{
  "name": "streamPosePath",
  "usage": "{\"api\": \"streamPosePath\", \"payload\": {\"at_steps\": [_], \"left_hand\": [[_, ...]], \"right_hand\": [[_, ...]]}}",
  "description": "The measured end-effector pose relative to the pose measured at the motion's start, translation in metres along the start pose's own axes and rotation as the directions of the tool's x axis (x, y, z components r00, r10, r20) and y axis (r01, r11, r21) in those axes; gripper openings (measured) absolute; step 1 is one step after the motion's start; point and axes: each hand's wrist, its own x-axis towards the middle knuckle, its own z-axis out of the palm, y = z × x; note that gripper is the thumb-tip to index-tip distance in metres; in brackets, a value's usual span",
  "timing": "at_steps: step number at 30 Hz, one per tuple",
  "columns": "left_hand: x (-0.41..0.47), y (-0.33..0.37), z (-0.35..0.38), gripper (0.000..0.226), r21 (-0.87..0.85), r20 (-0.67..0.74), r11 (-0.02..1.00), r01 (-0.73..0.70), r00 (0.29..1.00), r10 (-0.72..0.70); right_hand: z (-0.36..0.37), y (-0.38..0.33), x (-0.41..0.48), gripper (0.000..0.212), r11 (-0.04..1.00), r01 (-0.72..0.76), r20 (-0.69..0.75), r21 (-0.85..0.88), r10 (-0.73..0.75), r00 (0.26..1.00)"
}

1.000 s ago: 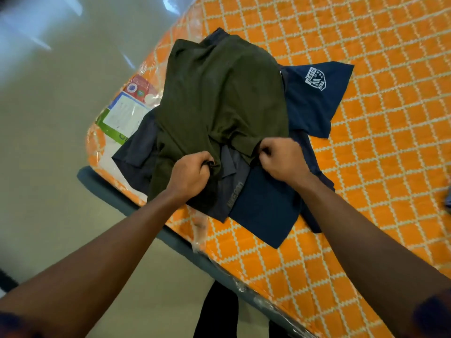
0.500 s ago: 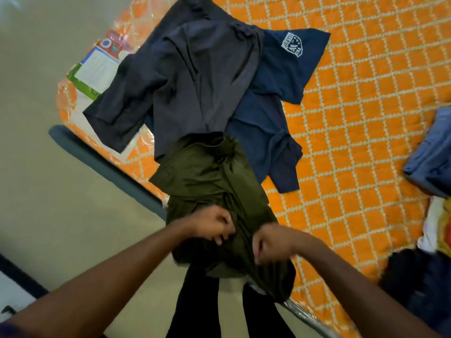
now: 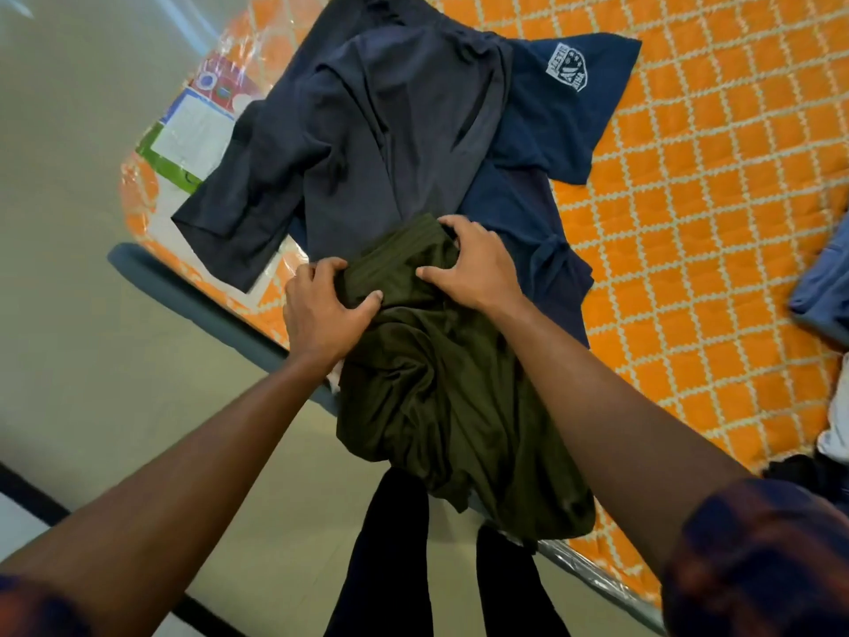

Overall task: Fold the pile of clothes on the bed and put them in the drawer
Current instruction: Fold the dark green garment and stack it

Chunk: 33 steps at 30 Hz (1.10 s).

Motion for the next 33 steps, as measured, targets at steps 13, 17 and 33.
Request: {"api": "streamPosePath", "payload": {"at_steps": [13,17,33], "left_hand": [[0.009,-0.037,-0.038,0.044,-0.468,0.367,0.878,0.098,0.926,0.092],[0.014,-0.058,-0.060,0.017,-0.322,0.303,0.944,-0.068,0.938,0.171],[-0.070,-0.082,-0.069,0.052,-0.210,0.227,0.960,-0.184,0.946,0.231]], "right_hand": [[-0.018,-0.046,0.017,0.010,0.853,0.519,0.278,-0.053,-0.487,0.828],[-0.011,-0.072,-0.005,0.017,0.729,0.668,0.403,-0.149,-0.572,0.714],[-0.036,-0.051,-0.024,0.025,0.620,0.526,0.499,-0.582,-0.239,0.833]]}}
